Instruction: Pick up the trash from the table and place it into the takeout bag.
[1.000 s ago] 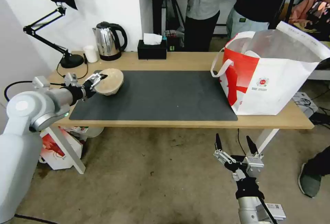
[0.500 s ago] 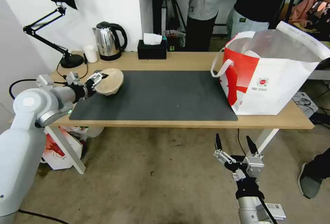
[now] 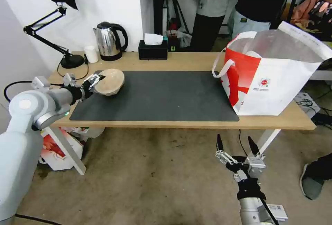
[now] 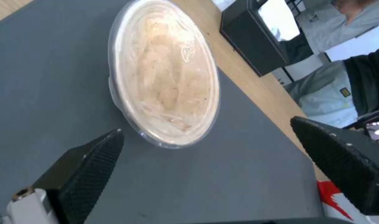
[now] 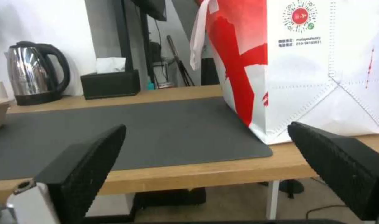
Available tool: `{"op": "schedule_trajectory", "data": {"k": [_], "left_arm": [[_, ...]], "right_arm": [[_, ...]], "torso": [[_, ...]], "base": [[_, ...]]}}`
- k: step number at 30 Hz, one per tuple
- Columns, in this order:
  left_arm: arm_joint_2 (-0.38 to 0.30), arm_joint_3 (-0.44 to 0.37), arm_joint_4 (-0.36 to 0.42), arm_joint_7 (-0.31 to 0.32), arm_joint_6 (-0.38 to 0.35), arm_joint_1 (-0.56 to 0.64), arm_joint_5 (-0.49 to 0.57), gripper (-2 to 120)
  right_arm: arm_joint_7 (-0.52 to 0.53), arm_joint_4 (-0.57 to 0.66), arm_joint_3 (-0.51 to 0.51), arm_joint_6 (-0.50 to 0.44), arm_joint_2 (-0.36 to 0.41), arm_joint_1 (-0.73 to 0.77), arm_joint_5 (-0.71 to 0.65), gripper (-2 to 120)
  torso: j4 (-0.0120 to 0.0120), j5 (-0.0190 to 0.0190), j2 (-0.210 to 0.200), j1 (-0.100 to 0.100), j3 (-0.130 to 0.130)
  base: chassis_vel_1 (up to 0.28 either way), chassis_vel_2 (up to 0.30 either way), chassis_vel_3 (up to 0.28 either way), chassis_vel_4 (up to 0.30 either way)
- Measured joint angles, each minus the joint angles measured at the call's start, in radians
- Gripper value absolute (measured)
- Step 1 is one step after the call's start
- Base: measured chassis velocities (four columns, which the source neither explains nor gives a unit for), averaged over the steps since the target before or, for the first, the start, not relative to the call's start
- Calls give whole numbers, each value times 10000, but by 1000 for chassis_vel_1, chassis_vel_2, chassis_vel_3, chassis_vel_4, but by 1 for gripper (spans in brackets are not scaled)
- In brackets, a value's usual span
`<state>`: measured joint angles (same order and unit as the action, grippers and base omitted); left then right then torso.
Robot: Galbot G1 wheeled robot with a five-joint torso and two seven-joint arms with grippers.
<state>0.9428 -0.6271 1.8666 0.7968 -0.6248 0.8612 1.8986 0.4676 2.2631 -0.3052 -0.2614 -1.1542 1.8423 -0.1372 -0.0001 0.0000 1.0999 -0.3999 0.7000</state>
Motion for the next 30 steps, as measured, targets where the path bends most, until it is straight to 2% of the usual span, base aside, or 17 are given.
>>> {"op": "schedule_trajectory", "data": {"k": [4,13,22,30], "left_arm": [[30,-114,56,9,5,135,14,100],[56,252,-508,203,141,-288,-367,100],[171,684,-1226,63,158,-808,-586,100],[257,833,-1551,-58,158,-1009,-773,100]], "right_arm": [[0,0,0,0,0,0,0,100],[0,0,0,0,0,0,0,100],[0,0,0,0,0,0,0,100],[0,0,0,0,0,0,0,100]], "torso": [[1,0,0,0,0],[0,1,2,0,0],[0,0,2,-1,0],[0,1,2,-1,1]], "base": [[0,0,0,0],[0,0,0,0],[0,0,0,0],[0,0,0,0]]}}
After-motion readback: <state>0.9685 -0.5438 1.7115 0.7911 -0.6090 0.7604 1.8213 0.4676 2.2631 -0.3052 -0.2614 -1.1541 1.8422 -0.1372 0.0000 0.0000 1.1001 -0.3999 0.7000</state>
